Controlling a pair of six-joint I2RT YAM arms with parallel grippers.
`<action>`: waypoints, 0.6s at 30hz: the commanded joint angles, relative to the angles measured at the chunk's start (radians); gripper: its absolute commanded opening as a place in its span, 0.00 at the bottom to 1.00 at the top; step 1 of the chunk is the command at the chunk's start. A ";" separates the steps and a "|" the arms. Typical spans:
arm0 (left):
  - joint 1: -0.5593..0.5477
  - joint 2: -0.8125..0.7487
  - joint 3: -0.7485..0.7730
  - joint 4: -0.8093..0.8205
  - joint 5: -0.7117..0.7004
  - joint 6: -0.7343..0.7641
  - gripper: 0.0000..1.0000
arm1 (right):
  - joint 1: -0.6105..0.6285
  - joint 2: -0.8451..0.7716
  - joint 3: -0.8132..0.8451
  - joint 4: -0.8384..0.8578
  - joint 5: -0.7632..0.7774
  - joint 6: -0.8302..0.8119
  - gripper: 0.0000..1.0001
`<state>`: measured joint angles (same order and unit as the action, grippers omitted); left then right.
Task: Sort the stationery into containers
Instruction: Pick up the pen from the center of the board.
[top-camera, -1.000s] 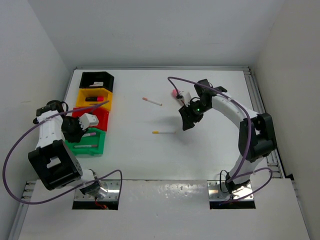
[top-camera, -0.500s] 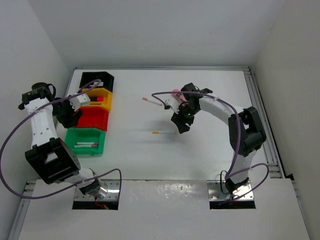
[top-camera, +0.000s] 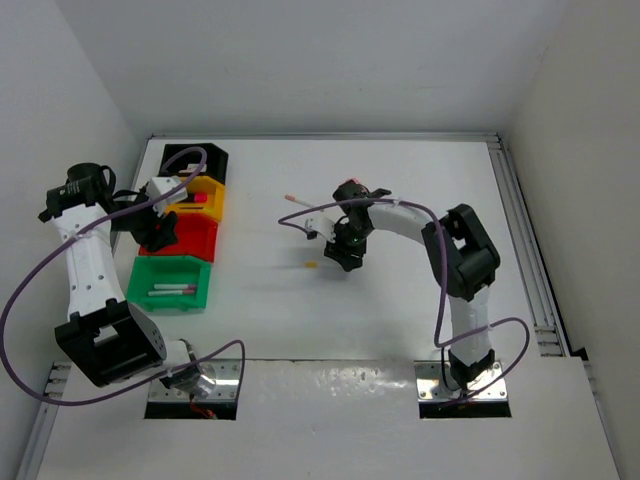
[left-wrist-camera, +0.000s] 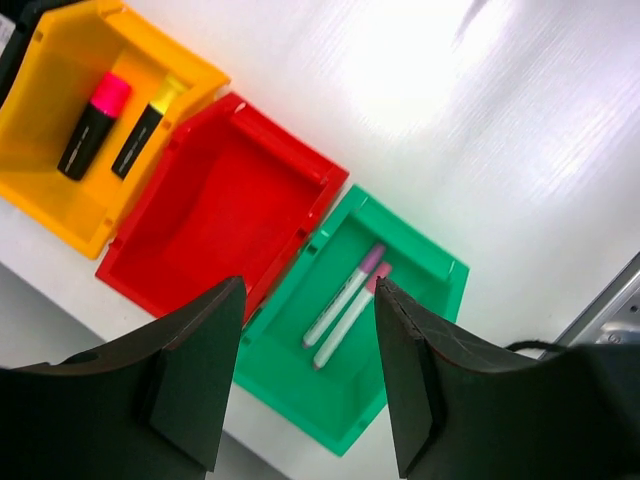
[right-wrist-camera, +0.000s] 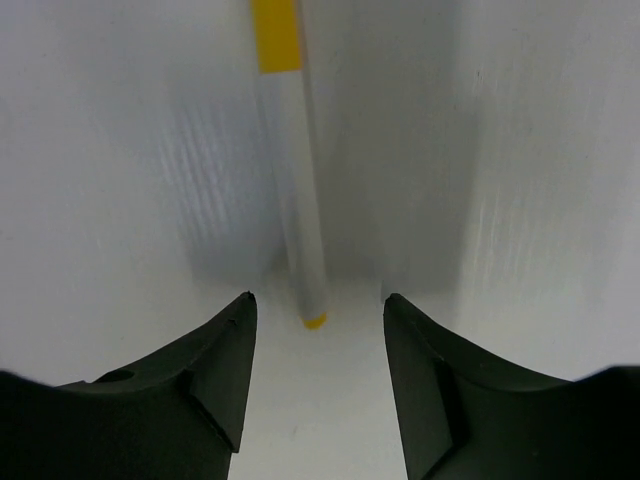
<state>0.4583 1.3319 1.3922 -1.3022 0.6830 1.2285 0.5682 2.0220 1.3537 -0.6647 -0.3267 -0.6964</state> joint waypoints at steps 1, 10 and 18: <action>-0.006 -0.030 0.022 -0.012 0.115 -0.030 0.61 | 0.022 0.029 0.045 0.102 0.054 -0.015 0.52; -0.006 -0.045 0.008 -0.005 0.173 -0.058 0.61 | 0.082 0.060 -0.056 0.188 0.161 -0.112 0.35; -0.004 -0.114 -0.082 0.098 0.315 -0.178 0.63 | 0.113 0.026 -0.143 0.186 0.174 -0.169 0.05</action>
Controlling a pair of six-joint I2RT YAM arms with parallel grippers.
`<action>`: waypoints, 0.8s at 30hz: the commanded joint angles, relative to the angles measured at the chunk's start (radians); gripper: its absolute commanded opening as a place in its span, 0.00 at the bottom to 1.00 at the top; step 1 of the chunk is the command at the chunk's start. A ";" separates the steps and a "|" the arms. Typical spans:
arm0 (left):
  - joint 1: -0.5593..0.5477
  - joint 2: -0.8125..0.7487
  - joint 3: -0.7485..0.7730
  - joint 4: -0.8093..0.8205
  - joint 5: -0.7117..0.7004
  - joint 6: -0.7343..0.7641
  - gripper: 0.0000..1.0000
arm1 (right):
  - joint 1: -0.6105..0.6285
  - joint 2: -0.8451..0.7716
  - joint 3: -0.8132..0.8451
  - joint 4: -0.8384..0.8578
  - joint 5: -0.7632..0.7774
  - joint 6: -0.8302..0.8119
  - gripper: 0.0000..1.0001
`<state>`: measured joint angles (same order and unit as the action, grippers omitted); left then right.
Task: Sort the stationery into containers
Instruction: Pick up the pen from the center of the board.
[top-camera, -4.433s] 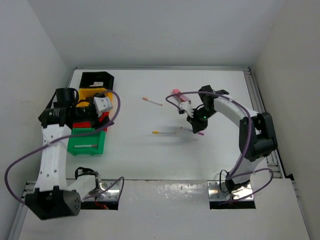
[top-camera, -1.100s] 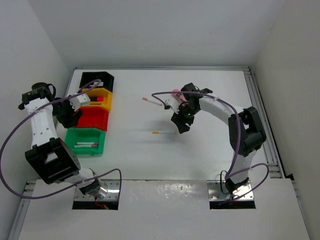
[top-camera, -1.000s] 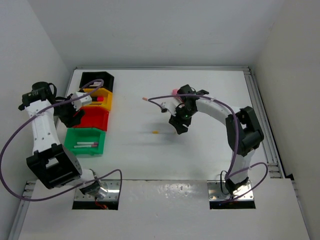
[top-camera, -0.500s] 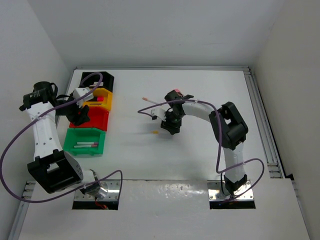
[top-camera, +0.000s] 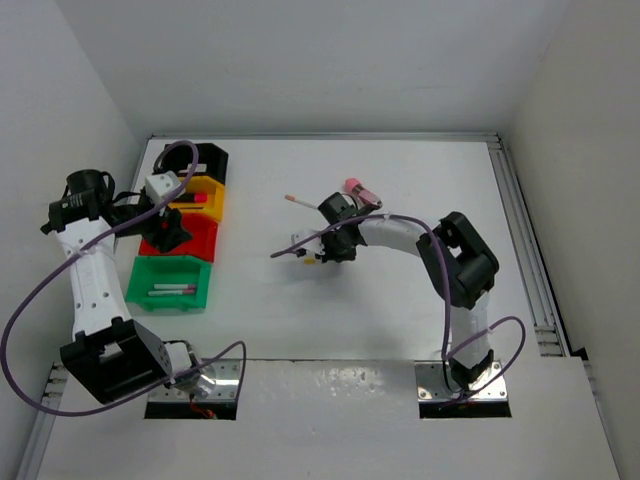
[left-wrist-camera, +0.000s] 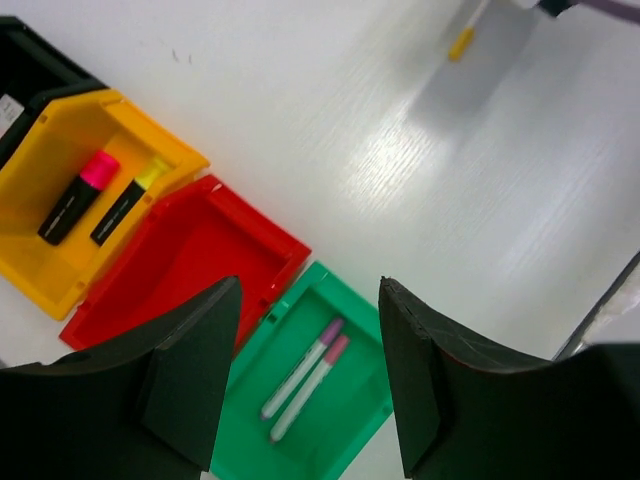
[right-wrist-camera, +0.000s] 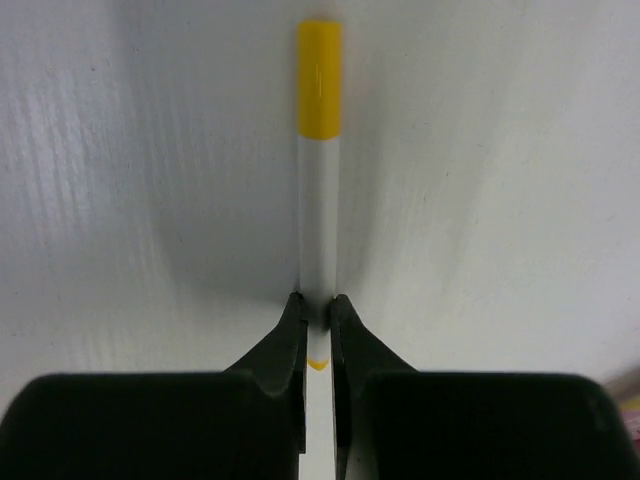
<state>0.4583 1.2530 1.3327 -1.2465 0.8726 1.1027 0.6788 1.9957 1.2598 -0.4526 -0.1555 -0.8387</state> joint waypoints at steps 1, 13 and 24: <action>-0.004 -0.038 -0.033 0.042 0.138 -0.056 0.63 | -0.004 0.045 -0.042 -0.029 -0.015 0.028 0.03; -0.093 -0.488 -0.526 1.125 0.175 -1.305 0.79 | -0.143 -0.245 0.200 0.147 -0.580 0.955 0.00; -0.446 -0.333 -0.543 1.481 0.031 -1.725 0.81 | -0.071 -0.282 0.283 0.264 -0.730 1.268 0.00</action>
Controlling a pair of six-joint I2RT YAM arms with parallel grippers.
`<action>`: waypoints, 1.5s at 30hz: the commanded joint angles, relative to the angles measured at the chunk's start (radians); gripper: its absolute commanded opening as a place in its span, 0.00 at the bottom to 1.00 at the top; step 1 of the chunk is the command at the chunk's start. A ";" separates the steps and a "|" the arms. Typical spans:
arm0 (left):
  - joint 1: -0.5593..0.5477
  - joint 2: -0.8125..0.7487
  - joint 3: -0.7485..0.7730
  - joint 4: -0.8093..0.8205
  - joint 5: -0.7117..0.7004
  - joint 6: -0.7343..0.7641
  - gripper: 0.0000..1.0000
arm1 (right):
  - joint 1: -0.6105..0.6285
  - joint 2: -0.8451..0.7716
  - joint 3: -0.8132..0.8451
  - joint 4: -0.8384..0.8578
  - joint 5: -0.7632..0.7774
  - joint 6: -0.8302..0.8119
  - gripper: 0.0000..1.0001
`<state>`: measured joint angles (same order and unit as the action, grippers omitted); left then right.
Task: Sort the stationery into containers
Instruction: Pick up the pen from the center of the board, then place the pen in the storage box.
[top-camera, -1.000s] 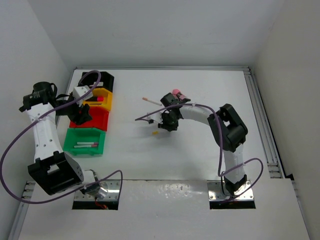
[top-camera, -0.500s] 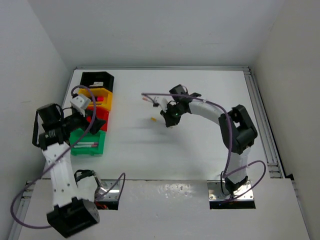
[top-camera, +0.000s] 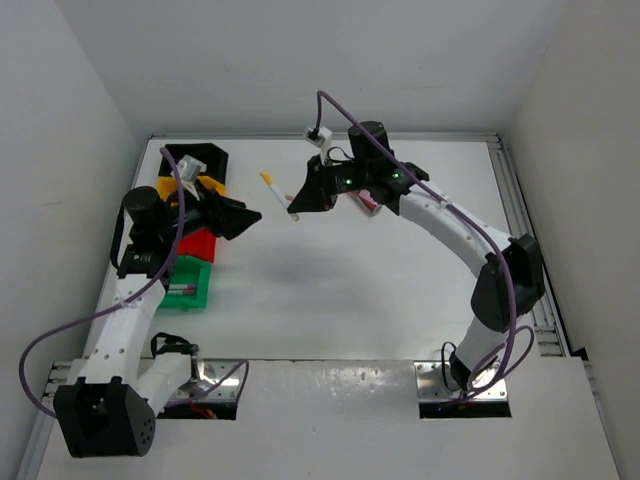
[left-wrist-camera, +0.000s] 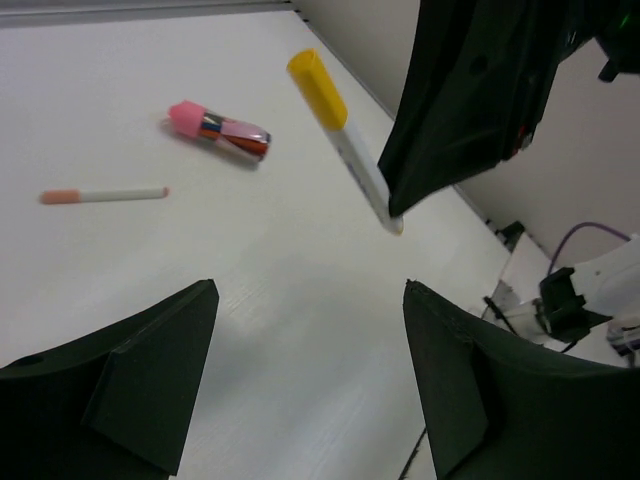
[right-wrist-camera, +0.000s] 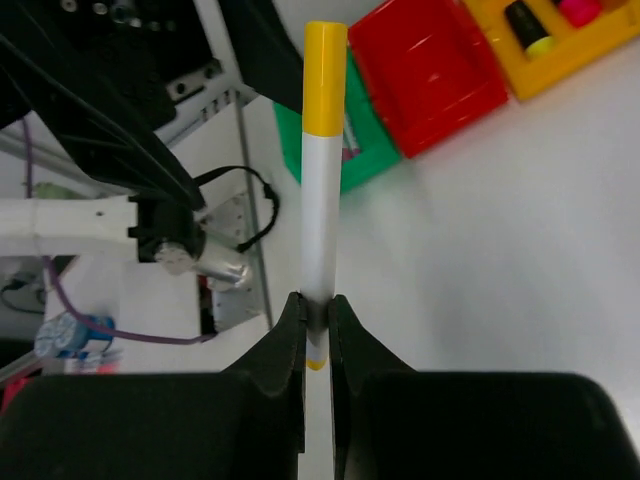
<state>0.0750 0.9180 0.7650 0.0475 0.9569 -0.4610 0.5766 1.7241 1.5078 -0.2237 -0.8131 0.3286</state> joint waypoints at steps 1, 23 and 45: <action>-0.095 0.018 0.036 0.201 -0.081 -0.171 0.82 | 0.045 -0.011 0.040 0.034 -0.077 0.101 0.00; -0.075 0.289 0.526 -0.703 -0.137 0.599 0.00 | -0.030 -0.041 0.005 -0.087 -0.040 -0.005 0.47; 0.224 0.415 0.376 -1.117 -0.639 1.573 0.02 | -0.185 0.051 -0.057 -0.247 0.215 -0.431 0.48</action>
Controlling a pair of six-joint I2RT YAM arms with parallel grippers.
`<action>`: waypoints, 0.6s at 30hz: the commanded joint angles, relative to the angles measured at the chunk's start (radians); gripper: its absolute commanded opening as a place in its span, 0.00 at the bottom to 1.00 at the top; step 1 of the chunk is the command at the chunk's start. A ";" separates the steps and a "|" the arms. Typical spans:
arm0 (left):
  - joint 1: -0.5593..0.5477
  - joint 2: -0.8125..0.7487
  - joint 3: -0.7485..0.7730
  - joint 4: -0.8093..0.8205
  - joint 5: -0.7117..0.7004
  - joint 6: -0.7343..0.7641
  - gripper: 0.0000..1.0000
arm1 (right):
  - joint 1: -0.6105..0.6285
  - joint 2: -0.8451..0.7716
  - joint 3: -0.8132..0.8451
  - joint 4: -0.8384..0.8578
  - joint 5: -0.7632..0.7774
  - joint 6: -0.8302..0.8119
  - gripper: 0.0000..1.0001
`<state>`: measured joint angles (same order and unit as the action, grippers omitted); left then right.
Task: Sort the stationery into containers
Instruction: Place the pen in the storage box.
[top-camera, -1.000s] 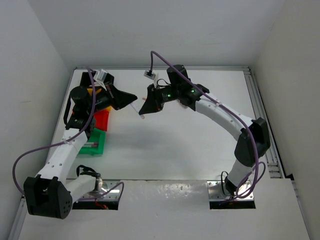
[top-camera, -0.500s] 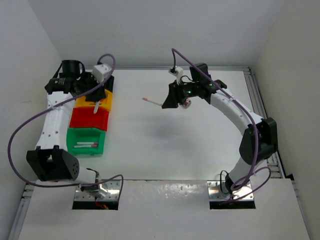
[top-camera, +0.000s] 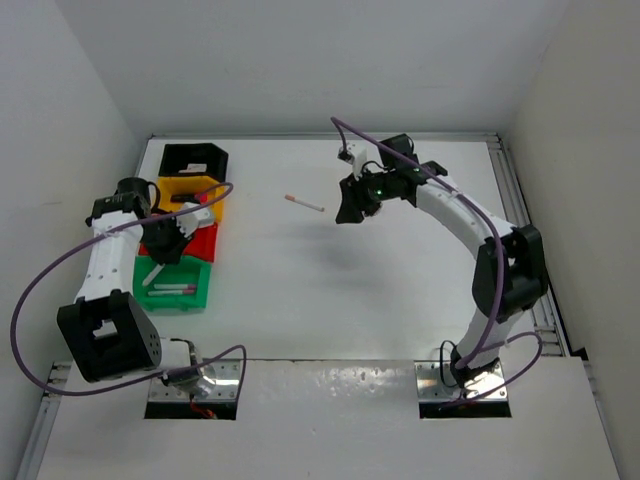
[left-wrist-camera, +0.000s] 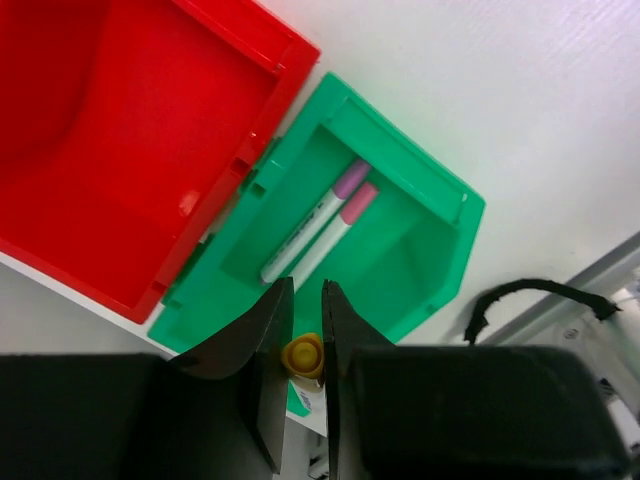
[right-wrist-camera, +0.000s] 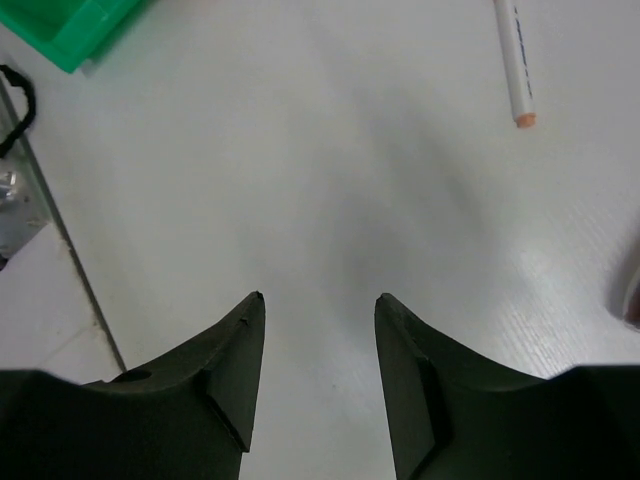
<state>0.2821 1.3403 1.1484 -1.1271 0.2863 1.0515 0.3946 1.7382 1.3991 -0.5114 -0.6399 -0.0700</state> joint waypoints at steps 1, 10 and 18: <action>0.016 0.005 -0.009 0.061 0.039 0.067 0.05 | 0.001 0.061 0.069 0.045 0.052 -0.036 0.48; 0.061 0.086 0.020 0.061 0.030 0.079 0.42 | 0.020 0.246 0.227 0.086 0.138 -0.054 0.52; 0.086 0.129 0.238 -0.106 0.220 0.059 0.85 | 0.069 0.474 0.458 0.086 0.245 -0.186 0.44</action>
<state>0.3660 1.4731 1.2999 -1.1500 0.3756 1.1141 0.4370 2.1643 1.7710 -0.4484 -0.4515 -0.1753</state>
